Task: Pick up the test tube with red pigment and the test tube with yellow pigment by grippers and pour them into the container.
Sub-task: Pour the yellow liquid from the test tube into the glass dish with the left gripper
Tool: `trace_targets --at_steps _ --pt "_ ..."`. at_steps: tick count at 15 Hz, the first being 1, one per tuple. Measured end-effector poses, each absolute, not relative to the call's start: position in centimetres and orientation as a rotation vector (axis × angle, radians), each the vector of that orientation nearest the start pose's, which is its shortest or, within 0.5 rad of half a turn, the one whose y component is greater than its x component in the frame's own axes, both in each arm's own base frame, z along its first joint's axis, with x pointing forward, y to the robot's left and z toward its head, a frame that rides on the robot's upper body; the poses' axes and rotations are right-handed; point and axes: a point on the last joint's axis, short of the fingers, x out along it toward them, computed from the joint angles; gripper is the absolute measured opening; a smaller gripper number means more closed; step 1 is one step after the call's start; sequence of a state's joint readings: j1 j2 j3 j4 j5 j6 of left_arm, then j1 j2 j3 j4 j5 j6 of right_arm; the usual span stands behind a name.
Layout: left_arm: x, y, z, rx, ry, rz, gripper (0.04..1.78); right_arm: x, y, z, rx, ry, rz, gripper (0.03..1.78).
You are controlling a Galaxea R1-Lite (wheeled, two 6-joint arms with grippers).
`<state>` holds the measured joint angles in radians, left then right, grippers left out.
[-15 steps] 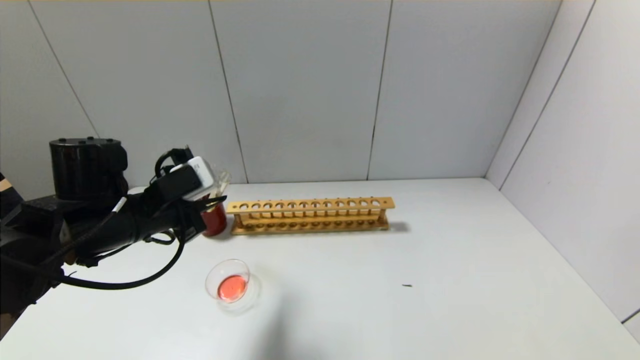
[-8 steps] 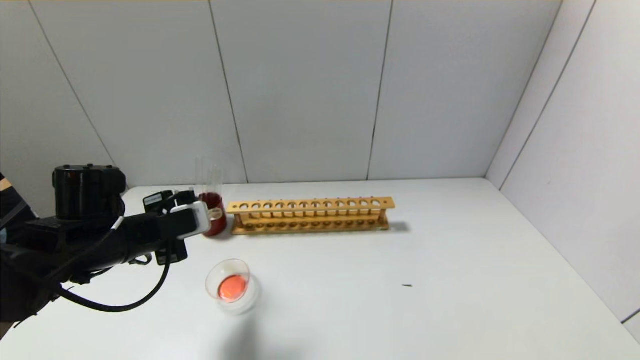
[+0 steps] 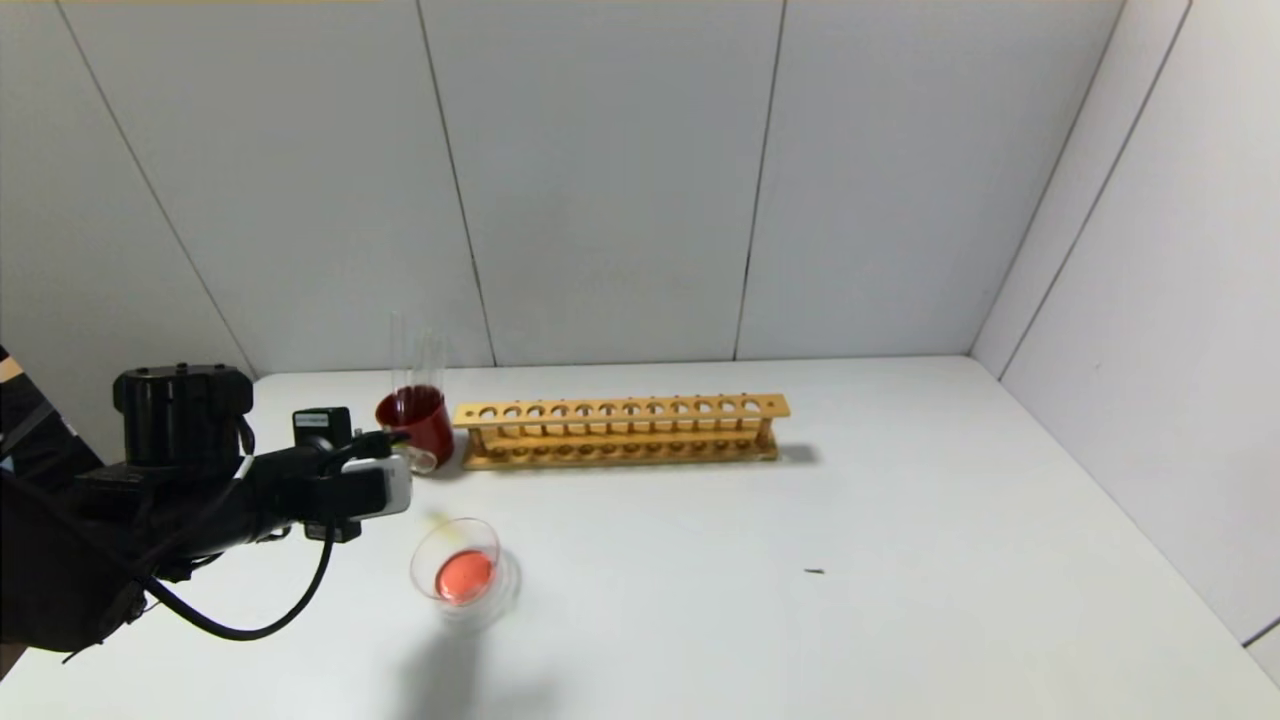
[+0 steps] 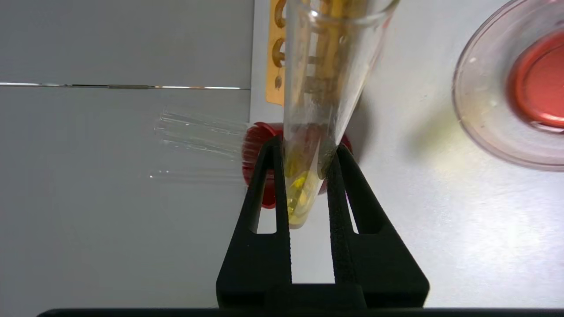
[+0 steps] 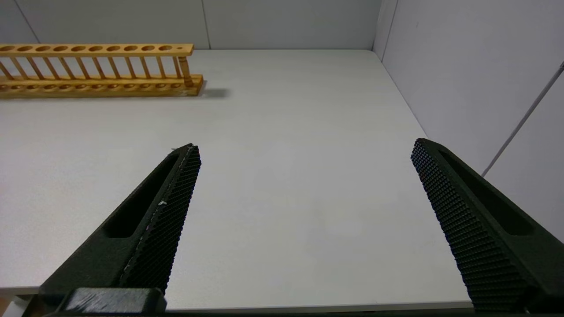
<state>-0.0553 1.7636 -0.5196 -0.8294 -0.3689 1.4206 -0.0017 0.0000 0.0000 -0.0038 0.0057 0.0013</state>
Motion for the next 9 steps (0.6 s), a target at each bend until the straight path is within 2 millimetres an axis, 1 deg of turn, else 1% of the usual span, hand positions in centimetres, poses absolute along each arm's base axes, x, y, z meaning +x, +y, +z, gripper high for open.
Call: trace_targets --at_steps 3,5,9 --pt "27.9 -2.0 10.3 1.359 0.047 -0.659 0.30 -2.3 0.0 7.6 0.002 -0.004 0.004 1.75" --pt "28.0 -1.7 10.0 1.416 0.042 -0.669 0.30 -2.3 0.0 7.6 0.002 -0.004 0.004 1.75" --pt "28.1 -1.6 9.6 1.461 0.032 -0.687 0.30 -2.3 0.0 7.6 0.002 -0.004 0.004 1.75"
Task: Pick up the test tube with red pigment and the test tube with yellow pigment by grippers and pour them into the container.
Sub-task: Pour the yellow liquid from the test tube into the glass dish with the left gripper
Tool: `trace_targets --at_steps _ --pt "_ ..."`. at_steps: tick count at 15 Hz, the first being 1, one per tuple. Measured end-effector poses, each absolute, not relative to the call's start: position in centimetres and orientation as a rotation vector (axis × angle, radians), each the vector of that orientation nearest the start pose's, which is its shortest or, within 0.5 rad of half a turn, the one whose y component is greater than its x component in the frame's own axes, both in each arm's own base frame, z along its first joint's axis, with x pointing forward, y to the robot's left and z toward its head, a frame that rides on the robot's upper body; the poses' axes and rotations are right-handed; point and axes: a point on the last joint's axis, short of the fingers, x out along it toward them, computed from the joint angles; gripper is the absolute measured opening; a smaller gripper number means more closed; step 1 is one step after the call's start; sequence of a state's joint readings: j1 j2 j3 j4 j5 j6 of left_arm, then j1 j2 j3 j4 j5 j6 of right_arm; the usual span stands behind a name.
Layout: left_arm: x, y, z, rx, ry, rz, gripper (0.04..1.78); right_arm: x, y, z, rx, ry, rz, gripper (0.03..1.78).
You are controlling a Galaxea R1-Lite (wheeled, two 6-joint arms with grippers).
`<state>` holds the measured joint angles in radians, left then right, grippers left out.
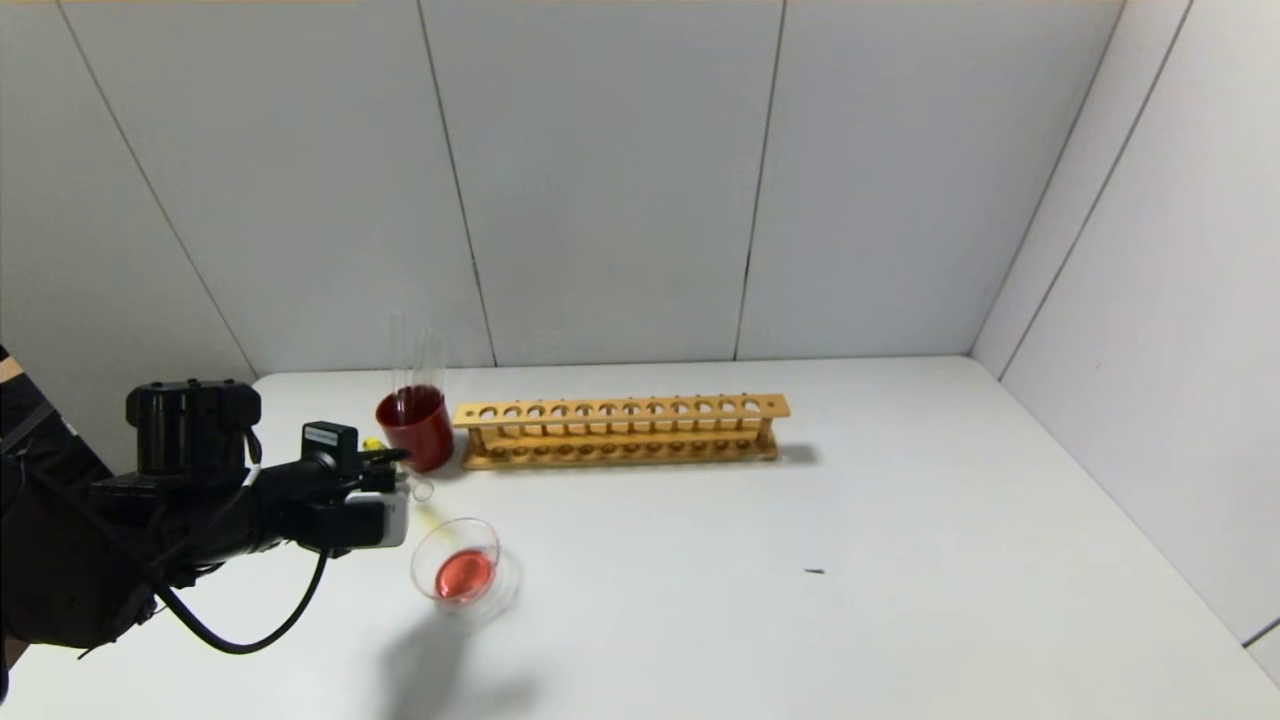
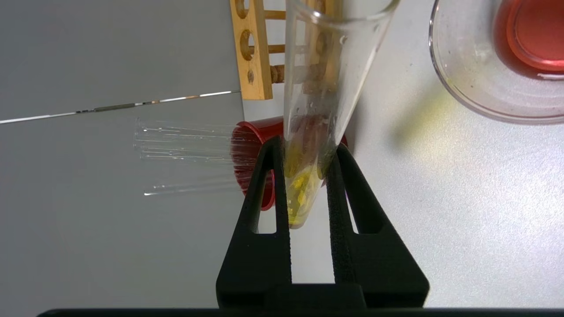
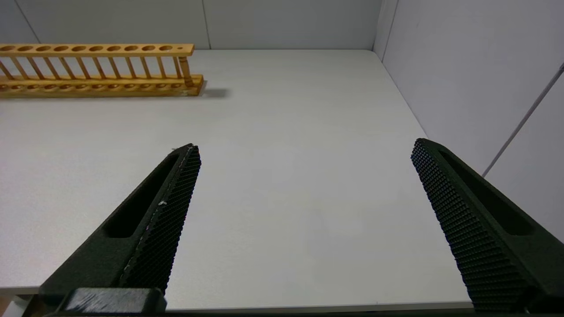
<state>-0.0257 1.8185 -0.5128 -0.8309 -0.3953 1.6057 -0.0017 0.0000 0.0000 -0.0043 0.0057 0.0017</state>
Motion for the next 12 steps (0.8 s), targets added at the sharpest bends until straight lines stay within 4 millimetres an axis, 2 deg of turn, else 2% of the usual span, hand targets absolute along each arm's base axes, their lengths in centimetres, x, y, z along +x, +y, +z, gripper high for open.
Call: trace_targets --at_steps 12 --pt "29.2 -1.1 9.1 1.639 0.015 -0.720 0.30 -2.3 0.0 7.6 0.002 -0.004 0.004 1.75"
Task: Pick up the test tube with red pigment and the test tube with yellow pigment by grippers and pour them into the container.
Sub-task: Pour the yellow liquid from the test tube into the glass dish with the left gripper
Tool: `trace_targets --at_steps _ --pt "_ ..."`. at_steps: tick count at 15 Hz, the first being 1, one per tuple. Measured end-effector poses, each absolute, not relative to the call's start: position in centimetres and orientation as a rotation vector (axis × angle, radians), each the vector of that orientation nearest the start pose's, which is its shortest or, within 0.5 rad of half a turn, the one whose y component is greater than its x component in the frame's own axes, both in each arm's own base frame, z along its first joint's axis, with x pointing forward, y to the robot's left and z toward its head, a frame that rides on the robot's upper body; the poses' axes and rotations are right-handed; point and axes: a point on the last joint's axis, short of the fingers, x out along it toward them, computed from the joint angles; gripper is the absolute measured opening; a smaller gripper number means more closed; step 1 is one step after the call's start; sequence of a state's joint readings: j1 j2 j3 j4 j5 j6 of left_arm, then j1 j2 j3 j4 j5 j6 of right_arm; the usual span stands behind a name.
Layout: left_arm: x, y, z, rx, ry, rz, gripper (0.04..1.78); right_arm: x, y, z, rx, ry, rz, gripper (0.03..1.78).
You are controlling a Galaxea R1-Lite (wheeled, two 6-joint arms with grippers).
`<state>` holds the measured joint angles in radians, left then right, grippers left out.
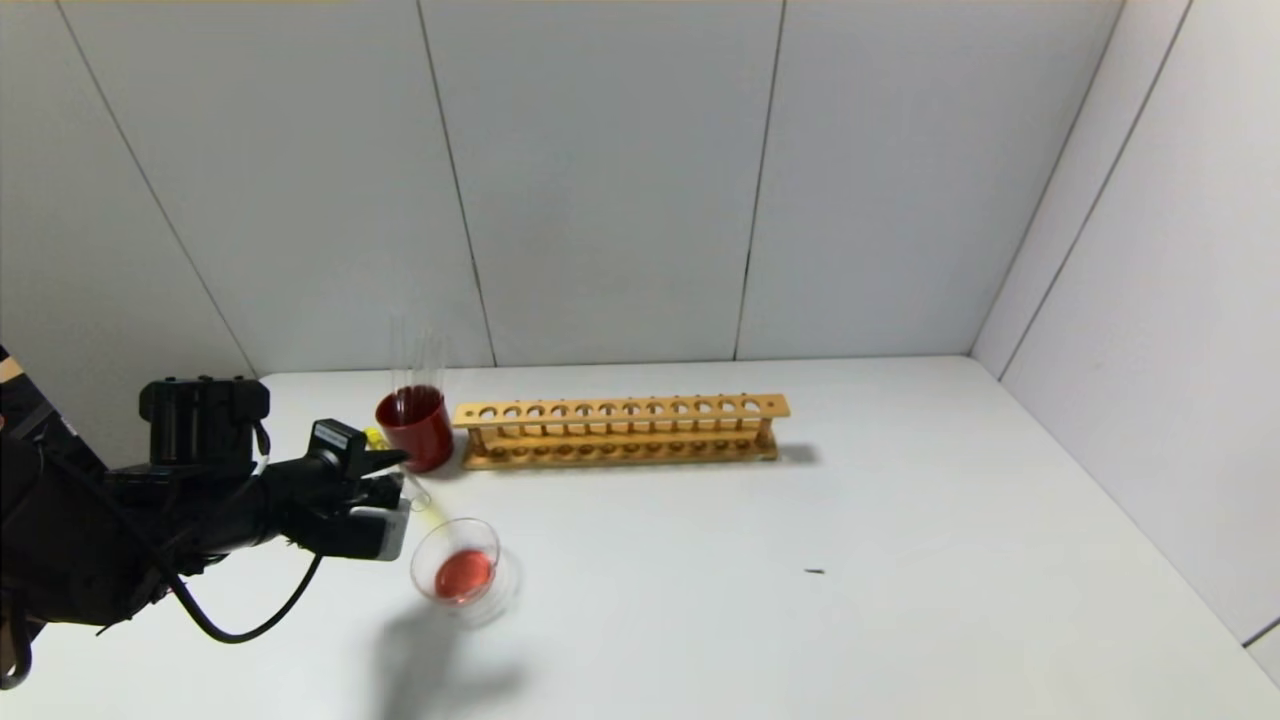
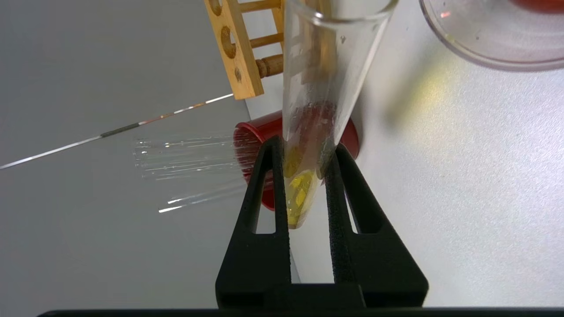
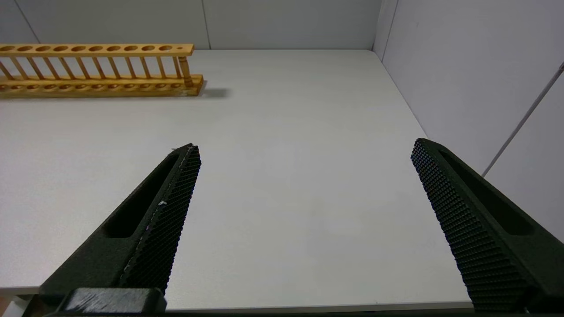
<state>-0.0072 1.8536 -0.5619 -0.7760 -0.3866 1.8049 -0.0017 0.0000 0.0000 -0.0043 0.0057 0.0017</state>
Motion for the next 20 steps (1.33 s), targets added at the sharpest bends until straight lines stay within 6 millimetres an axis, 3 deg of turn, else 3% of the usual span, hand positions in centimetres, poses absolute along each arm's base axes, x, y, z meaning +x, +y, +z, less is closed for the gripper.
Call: trace_targets --at_steps 6,20 --pt "29.8 -0.2 8.8 1.716 0.019 -0.720 0.30 -2.3 0.0 7.6 0.002 -0.004 0.004 1.75" --pt "30.3 -0.4 8.8 1.778 -0.006 -0.741 0.30 -2.3 0.0 7.6 0.002 -0.004 0.004 1.75"
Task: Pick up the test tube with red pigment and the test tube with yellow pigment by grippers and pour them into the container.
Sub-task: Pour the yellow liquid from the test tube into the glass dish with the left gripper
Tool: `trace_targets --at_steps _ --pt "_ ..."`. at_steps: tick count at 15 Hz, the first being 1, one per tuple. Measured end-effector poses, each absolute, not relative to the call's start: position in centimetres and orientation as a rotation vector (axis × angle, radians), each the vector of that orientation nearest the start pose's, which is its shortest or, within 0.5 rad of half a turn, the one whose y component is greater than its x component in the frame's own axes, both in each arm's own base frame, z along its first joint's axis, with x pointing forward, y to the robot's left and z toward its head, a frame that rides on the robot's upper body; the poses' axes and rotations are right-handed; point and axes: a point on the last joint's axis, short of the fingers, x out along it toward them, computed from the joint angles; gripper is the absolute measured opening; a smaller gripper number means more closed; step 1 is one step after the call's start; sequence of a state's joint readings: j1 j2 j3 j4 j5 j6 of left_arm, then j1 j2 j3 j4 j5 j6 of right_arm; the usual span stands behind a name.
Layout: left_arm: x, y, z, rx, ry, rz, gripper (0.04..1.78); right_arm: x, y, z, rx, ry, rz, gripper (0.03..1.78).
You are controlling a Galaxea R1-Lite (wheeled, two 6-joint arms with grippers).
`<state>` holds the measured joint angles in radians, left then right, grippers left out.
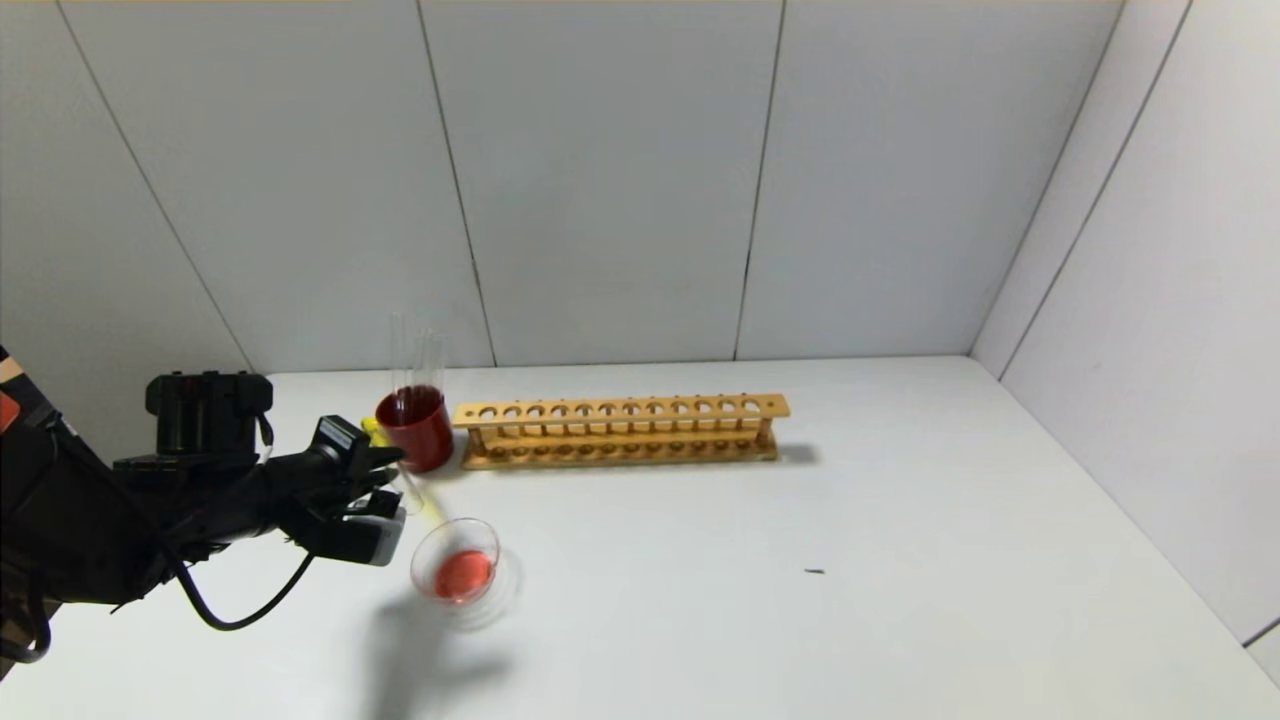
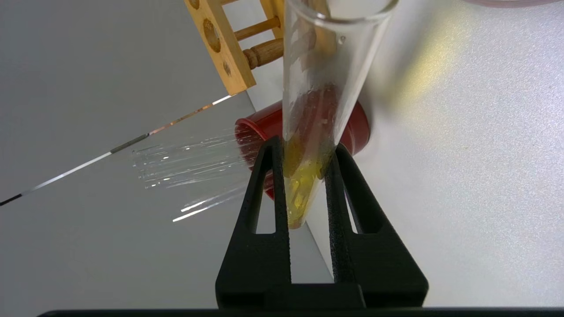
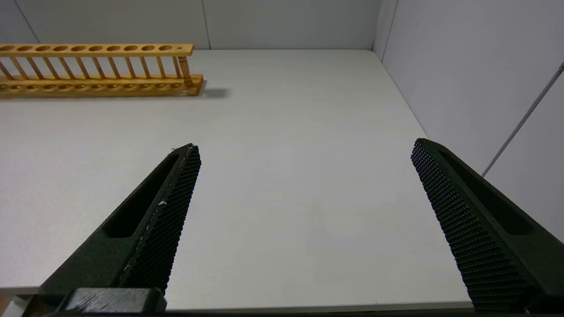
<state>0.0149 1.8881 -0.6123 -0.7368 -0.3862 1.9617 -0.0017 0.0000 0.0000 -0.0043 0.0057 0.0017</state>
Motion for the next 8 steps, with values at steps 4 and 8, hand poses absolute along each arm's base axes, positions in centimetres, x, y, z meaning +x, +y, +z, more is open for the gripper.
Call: trace_targets --at_steps 4,8 --pt "30.33 -0.40 8.88 1.799 -0.016 -0.740 0.30 -2.28 0.02 7.59 0.002 -0.004 0.004 1.75" --pt "30.33 -0.42 8.88 1.823 -0.026 -0.744 0.30 -2.28 0.02 7.59 0.002 -0.004 0.004 1.75"
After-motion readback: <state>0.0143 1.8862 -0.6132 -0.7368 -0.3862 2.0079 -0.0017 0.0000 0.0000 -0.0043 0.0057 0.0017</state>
